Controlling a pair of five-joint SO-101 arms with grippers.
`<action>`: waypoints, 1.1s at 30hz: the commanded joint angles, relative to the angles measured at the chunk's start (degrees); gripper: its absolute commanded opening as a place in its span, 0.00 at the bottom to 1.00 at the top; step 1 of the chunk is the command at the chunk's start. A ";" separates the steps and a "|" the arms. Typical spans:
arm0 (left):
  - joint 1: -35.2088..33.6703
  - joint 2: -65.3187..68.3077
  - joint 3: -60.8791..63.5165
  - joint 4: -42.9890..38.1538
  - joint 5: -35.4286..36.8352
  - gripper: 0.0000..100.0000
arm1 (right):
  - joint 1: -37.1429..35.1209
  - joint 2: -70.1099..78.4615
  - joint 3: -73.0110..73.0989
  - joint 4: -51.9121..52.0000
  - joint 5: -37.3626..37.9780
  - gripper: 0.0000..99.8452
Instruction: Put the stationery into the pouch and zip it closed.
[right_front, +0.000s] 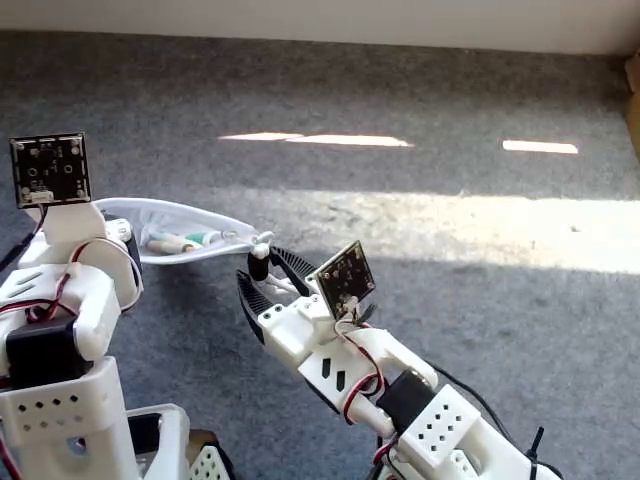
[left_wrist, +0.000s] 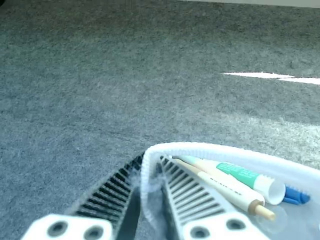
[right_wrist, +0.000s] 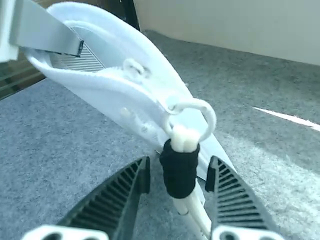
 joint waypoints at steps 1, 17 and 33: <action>-0.48 0.66 0.66 -0.70 -0.35 0.01 | 0.66 0.40 -4.00 -1.10 -0.26 0.16; -0.48 0.66 0.66 -0.97 -0.35 0.01 | 4.70 -2.33 -3.56 -0.92 5.89 0.01; -0.13 0.66 0.31 -3.34 2.64 0.19 | 4.35 -22.73 -2.42 25.19 10.64 0.01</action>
